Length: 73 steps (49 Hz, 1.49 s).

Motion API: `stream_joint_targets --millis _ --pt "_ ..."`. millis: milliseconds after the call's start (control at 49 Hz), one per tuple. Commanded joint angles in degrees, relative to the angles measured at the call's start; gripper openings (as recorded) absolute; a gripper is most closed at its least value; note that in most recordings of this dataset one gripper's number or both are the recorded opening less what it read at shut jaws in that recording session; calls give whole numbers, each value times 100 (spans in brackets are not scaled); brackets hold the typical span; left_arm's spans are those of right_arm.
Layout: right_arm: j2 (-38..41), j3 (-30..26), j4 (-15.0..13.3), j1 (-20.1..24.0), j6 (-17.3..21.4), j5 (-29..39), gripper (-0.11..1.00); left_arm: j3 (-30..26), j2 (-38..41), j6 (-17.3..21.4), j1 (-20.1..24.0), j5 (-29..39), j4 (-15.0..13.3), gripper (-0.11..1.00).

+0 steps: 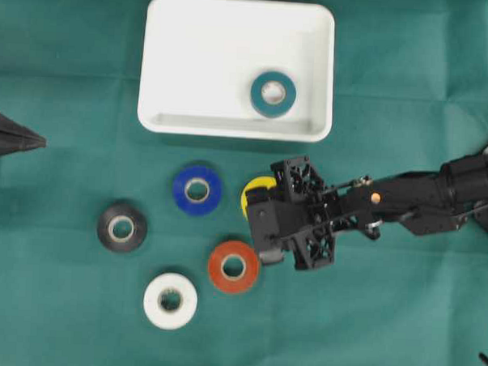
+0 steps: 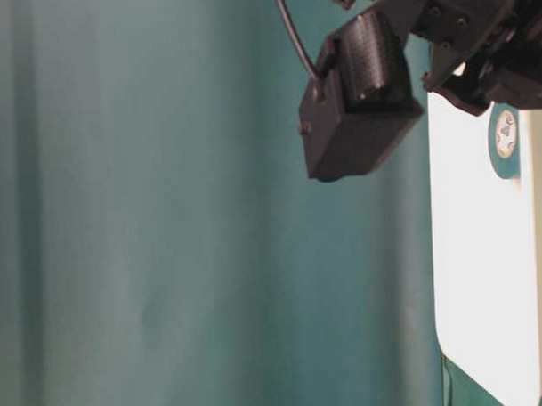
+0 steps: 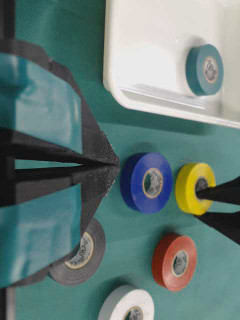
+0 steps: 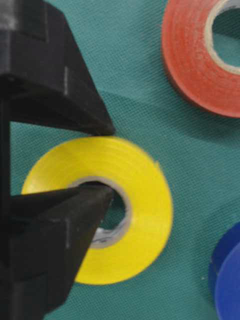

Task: Put the tape into the white case with the right arm.
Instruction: 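Grip the yellow roll through its hole and lift it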

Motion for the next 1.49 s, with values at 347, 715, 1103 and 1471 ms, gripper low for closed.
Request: stream_joint_targets --millis 347,715,1103,1471 --pt "-501 -202 -9 9 18 396 3 -62 44 0 18 -26 -9 0" --pt "-844 -255 -9 9 26 756 3 -62 44 0 18 -26 -9 0" --pt "-861 -466 -9 -554 26 782 3 -53 44 9 18 -26 -9 0" --pt "-923 -686 -62 -1784 9 765 3 -35 44 0 26 -26 0 0"
